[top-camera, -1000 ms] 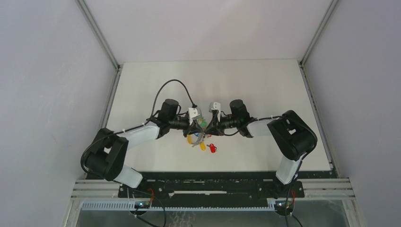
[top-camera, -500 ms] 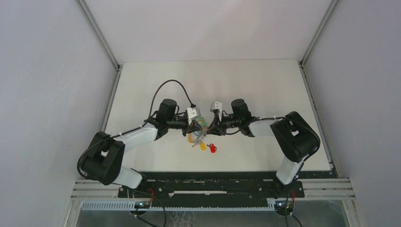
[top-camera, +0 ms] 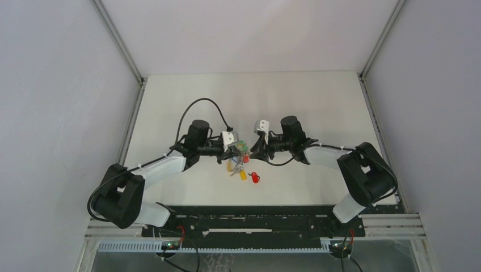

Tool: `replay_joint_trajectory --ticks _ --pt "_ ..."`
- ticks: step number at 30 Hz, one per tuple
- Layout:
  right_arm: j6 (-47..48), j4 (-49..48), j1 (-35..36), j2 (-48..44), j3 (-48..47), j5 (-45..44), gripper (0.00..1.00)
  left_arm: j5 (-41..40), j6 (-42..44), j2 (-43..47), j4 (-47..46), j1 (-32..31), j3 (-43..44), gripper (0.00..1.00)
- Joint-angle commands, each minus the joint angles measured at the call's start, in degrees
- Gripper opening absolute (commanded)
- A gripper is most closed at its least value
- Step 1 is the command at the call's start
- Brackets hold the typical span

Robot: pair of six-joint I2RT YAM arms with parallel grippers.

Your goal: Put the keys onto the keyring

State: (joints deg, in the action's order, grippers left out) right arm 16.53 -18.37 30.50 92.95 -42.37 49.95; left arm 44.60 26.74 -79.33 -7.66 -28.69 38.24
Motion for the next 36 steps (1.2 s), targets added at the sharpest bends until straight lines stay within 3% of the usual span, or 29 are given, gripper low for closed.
replay_joint_trajectory --ticks 1,7,14,23,36 --pt "5.2 0.8 0.8 -4.6 -0.2 -2.4 0.34 1.2 3.1 3.6 -0.3 0.2 0.3 0.00" --pt "9.3 1.6 3.5 -6.7 -0.2 -4.2 0.34 0.2 1.3 4.3 -1.8 0.2 -0.5 0.00" --pt "6.5 -0.6 4.5 -6.9 -0.2 -6.2 0.33 1.5 -2.3 3.8 -6.9 0.2 -2.0 0.00" --pt "3.1 -4.6 1.6 -5.8 -0.2 1.0 0.24 2.2 -2.9 4.6 -10.0 0.2 -3.9 0.00" --pt "1.8 -8.9 0.8 -2.0 -0.8 8.9 0.23 4.2 -4.7 5.2 -14.1 0.2 -5.4 0.00"
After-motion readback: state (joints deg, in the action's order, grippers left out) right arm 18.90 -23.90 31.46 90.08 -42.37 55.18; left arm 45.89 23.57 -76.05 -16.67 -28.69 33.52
